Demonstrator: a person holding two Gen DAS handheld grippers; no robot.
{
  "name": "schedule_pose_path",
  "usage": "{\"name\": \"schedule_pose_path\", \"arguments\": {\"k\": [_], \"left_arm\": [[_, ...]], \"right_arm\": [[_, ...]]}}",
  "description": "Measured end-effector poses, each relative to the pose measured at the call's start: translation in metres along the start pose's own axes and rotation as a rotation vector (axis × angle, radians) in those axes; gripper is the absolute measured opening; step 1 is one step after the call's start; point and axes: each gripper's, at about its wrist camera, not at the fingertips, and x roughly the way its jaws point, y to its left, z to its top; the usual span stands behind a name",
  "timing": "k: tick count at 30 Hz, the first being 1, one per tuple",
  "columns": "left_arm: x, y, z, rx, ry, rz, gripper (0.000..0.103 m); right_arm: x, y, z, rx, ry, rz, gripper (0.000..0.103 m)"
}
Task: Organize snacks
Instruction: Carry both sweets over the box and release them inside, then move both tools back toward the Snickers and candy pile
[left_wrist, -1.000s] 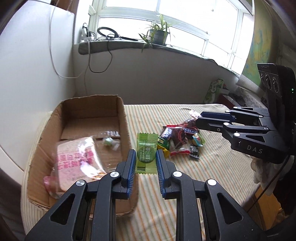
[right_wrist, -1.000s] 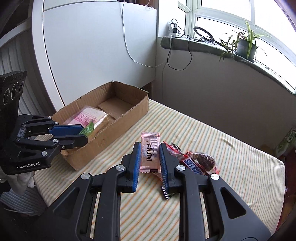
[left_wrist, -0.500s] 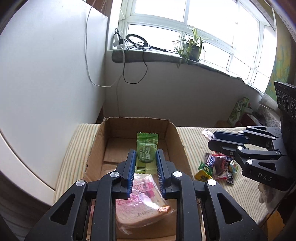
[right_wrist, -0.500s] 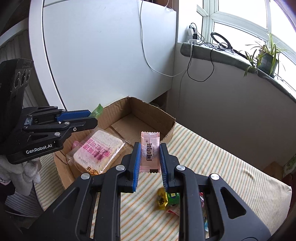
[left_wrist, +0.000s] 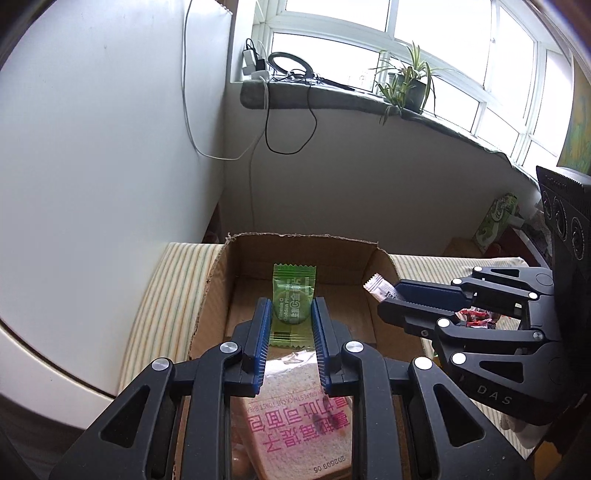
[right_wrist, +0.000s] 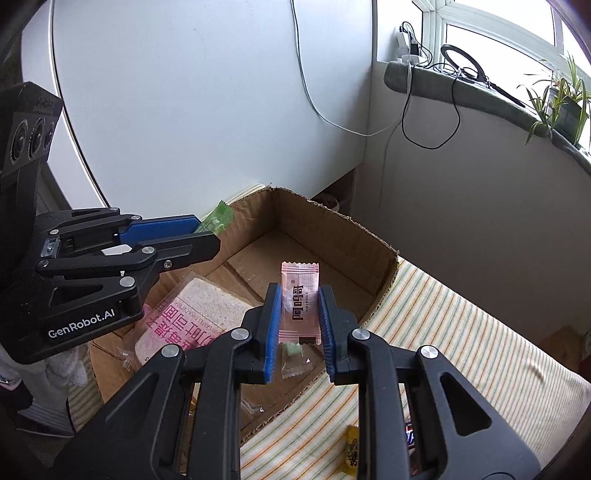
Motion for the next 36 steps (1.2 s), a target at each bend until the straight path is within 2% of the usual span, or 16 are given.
{"name": "schedule_pose_path", "arguments": {"k": [6, 7, 8, 9, 10, 16, 22, 27, 33, 36], "left_arm": [[0.003, 0.0, 0.002, 0.003, 0.008, 0.004, 0.022], [0.003, 0.0, 0.002, 0.003, 0.008, 0.008, 0.023], [0.004, 0.0, 0.002, -0.002, 0.01, 0.013, 0.031], [0.003, 0.001, 0.002, -0.011, 0.01, 0.02, 0.045], [0.003, 0.002, 0.003, -0.018, 0.003, 0.024, 0.048], [-0.004, 0.005, 0.002, -0.028, -0.012, 0.034, 0.048], [-0.015, -0.005, 0.003, -0.02, -0.032, 0.026, 0.048], [-0.024, -0.019, 0.001, -0.016, -0.047, -0.003, 0.048], [-0.033, -0.048, -0.002, 0.007, -0.061, -0.049, 0.048], [-0.035, -0.063, -0.005, 0.016, -0.068, -0.077, 0.048]], "right_arm": [[0.001, -0.004, 0.002, 0.005, -0.013, 0.0, 0.023], [0.0, -0.005, 0.002, 0.01, -0.017, 0.002, 0.029], [-0.001, -0.006, 0.002, 0.015, -0.023, 0.003, 0.046], [-0.003, -0.007, 0.002, 0.017, -0.034, 0.002, 0.058], [-0.005, -0.007, 0.001, 0.017, -0.042, -0.001, 0.059], [-0.017, -0.011, -0.001, 0.029, -0.051, -0.004, 0.06], [-0.034, -0.016, -0.009, 0.031, -0.064, -0.026, 0.069], [-0.059, -0.029, -0.022, 0.044, -0.084, -0.045, 0.09], [-0.088, -0.058, -0.043, 0.062, -0.076, -0.088, 0.097], [-0.103, -0.076, -0.056, 0.083, -0.073, -0.123, 0.097]]}}
